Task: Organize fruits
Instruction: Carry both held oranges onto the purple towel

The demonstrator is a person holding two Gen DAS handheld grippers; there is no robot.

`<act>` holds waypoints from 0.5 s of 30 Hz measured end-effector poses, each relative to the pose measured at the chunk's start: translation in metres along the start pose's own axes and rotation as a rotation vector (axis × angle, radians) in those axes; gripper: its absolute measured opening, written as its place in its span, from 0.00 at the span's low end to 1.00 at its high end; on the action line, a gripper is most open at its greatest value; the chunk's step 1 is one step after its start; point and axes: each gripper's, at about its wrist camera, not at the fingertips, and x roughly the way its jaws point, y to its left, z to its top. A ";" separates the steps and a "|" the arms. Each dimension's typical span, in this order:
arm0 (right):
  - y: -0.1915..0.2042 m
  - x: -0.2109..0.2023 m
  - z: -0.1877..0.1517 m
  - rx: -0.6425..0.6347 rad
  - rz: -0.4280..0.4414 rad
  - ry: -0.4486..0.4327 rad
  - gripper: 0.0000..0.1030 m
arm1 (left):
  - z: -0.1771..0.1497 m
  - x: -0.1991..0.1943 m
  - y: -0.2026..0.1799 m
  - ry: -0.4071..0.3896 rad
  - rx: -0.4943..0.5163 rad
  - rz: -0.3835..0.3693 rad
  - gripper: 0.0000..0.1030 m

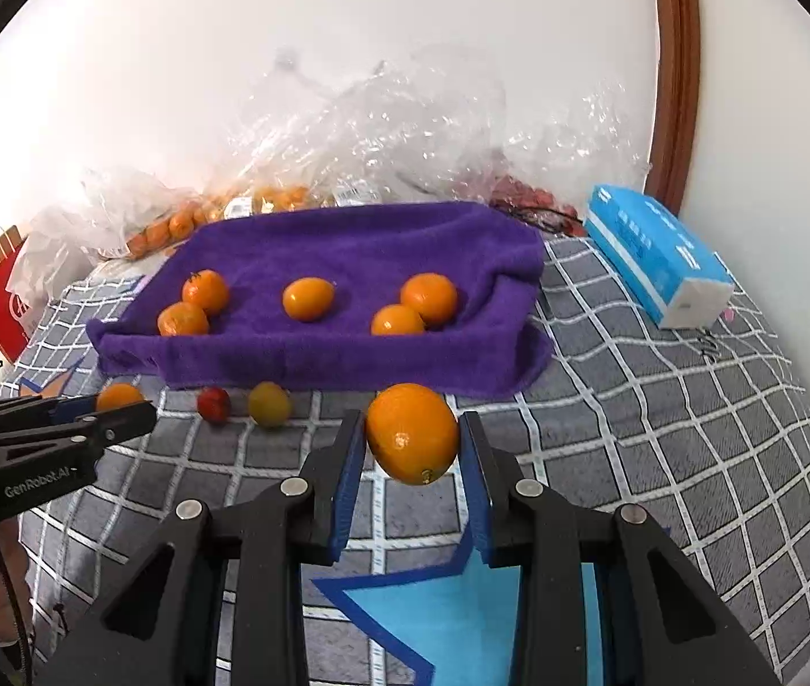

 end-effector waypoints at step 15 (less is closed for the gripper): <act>0.012 0.002 0.041 0.035 0.019 -0.025 0.32 | 0.040 -0.017 0.032 -0.078 -0.057 -0.003 0.30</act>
